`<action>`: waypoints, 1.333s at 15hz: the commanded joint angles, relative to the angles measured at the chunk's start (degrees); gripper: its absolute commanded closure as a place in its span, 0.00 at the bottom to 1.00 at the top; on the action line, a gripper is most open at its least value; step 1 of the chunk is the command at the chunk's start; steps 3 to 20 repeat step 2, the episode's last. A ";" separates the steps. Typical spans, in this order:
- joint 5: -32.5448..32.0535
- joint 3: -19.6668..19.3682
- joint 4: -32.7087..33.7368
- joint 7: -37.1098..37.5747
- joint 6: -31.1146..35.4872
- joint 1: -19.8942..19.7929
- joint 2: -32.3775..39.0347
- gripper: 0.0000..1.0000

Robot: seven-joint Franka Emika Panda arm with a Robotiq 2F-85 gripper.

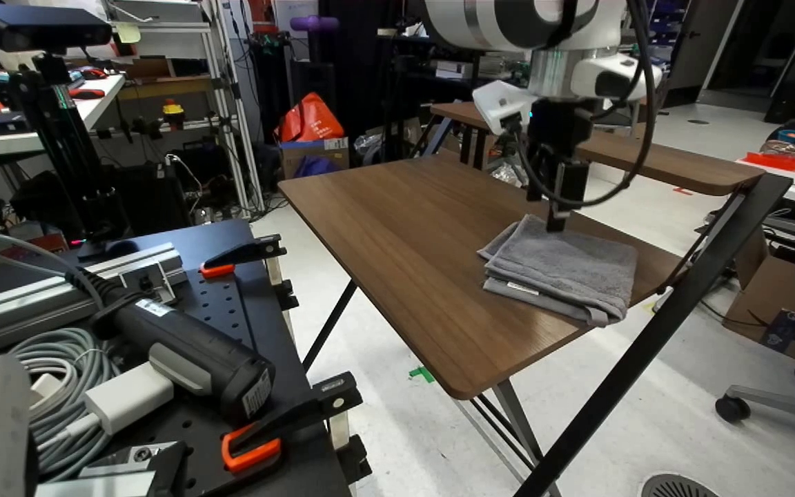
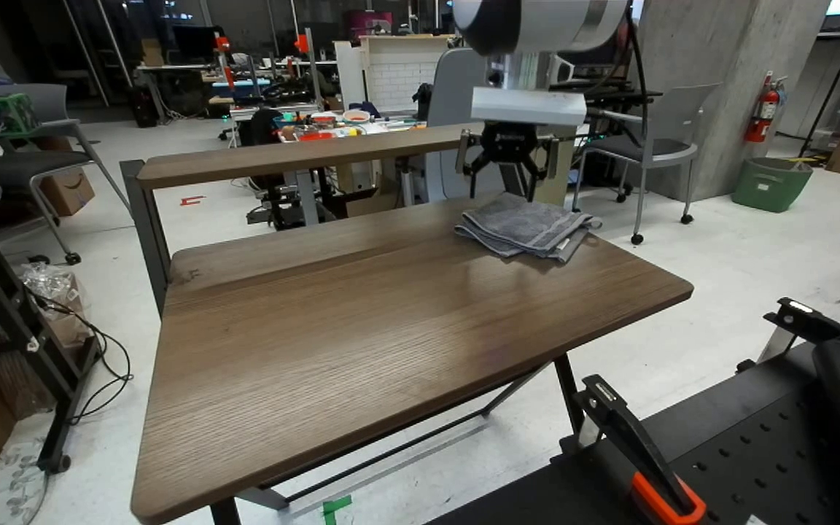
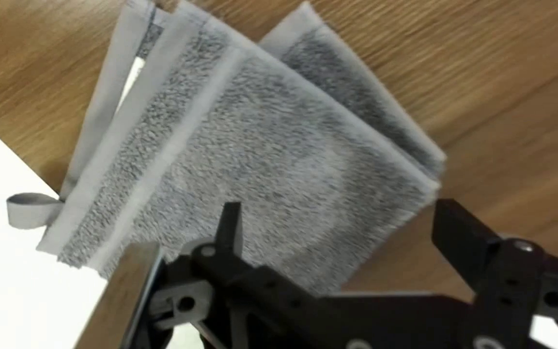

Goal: Slide the grey towel to the right.

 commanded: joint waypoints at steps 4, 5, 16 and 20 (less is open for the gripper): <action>-0.08 0.26 -0.64 0.04 -0.72 0.54 -2.01 0.00; -0.08 0.26 -0.64 0.04 -0.72 0.54 -2.01 0.00; -0.08 0.26 -0.64 0.04 -0.72 0.54 -2.01 0.00; -0.08 0.26 -0.64 0.04 -0.72 0.54 -2.01 0.00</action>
